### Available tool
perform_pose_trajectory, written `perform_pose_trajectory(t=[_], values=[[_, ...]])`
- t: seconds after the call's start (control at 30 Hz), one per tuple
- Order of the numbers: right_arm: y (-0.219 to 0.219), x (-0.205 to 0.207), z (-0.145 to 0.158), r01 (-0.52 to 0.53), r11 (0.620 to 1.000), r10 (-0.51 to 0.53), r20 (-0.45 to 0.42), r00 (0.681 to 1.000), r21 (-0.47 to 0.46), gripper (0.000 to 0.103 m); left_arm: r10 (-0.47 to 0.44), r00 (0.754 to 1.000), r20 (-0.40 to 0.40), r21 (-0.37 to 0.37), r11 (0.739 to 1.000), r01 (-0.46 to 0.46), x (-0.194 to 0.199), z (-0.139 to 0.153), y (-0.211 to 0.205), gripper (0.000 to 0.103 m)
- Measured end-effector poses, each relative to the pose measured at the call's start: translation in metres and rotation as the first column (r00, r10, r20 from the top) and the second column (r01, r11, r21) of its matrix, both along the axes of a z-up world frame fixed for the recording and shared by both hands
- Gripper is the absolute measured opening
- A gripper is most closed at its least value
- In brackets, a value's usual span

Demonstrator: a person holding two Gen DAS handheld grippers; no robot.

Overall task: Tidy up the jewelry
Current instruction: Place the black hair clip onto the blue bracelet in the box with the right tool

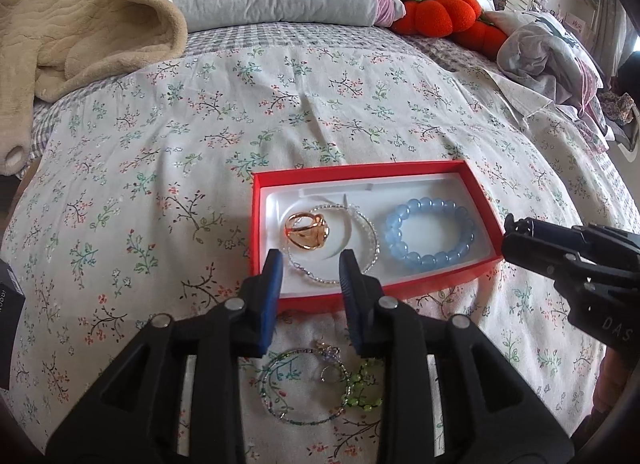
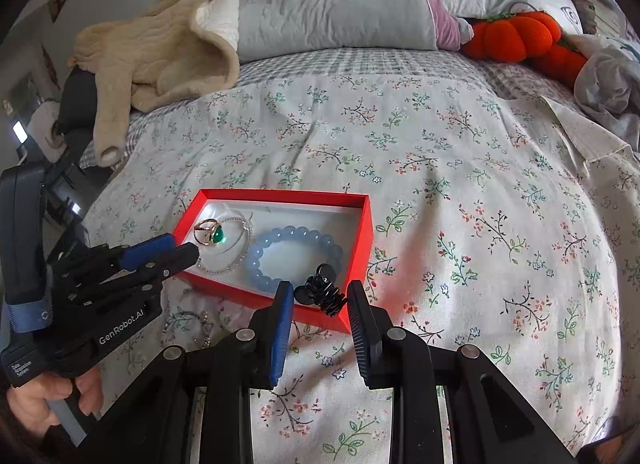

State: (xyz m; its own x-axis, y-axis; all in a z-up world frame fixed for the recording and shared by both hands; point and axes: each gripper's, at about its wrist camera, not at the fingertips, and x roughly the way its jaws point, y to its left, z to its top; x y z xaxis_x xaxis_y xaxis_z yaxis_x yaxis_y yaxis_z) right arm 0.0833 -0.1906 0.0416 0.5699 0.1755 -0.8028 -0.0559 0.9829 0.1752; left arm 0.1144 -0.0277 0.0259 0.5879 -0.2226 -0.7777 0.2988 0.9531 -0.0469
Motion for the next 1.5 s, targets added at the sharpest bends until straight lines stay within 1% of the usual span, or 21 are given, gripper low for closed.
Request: perform_pose_trajectory(t=[0.1,0.13,0.43,0.8,0.9,0.93,1.0,1.03,1.07,1.23,1.37,1.43,1.5], values=[[0.004,0.004,-0.002,0.000,1.000,0.000,-0.002,1.000,-0.002,0.028,0.016,1.000,-0.004,0.007,1.000,-0.016,-0.005,0.003,0.009,0.045],[0.004,0.005,-0.002,0.000,1.000,0.000,-0.003,1.000,-0.003,0.028,0.018,1.000,-0.003,0.007,1.000,-0.018,-0.007,0.004,0.011,0.046],[0.017,0.024,-0.010,0.001,1.000,-0.001,-0.011,1.000,-0.022,0.028,0.022,0.999,-0.027,0.052,0.998,-0.021,-0.015,-0.001,0.022,0.051],[0.022,0.035,-0.018,0.007,0.999,-0.008,-0.018,1.000,-0.049,0.029,0.020,0.999,-0.045,0.052,0.998,-0.018,-0.016,-0.003,0.023,0.053],[0.022,0.034,-0.015,-0.003,1.000,0.002,-0.024,1.000,-0.015,0.029,0.014,0.999,-0.044,0.060,0.998,-0.012,-0.016,-0.002,0.022,0.054],[0.022,0.033,-0.013,-0.005,1.000,0.005,-0.020,1.000,-0.012,0.031,0.013,0.999,-0.044,0.063,0.998,-0.010,-0.016,-0.002,0.022,0.055],[0.021,0.029,-0.007,-0.006,1.000,0.005,-0.006,1.000,-0.011,0.039,0.009,0.999,-0.043,0.062,0.998,-0.006,-0.017,-0.001,0.022,0.058],[0.021,0.025,-0.004,-0.004,1.000,0.004,0.006,1.000,-0.010,0.050,0.008,0.999,-0.045,0.062,0.998,-0.006,-0.018,-0.001,0.023,0.059],[0.020,0.022,0.000,-0.004,1.000,0.004,0.019,1.000,-0.010,0.055,0.009,0.999,-0.047,0.063,0.998,-0.006,-0.019,-0.001,0.024,0.060],[0.019,0.004,0.011,-0.024,1.000,0.024,0.042,0.999,-0.018,0.056,0.016,0.998,-0.067,0.056,0.998,-0.012,-0.021,-0.001,0.031,0.066],[0.016,-0.010,0.010,-0.032,0.999,0.033,0.027,0.999,-0.022,0.065,0.023,0.996,-0.091,0.056,0.998,-0.018,-0.026,-0.005,0.037,0.071],[0.015,-0.015,0.009,-0.035,0.999,0.035,0.015,0.999,-0.026,0.069,0.024,0.994,-0.105,0.058,0.998,-0.018,-0.028,-0.008,0.040,0.075],[0.015,-0.019,0.006,-0.038,0.999,0.038,0.005,0.999,-0.035,0.071,0.025,0.993,-0.119,0.058,0.998,-0.018,-0.031,-0.011,0.042,0.077]])
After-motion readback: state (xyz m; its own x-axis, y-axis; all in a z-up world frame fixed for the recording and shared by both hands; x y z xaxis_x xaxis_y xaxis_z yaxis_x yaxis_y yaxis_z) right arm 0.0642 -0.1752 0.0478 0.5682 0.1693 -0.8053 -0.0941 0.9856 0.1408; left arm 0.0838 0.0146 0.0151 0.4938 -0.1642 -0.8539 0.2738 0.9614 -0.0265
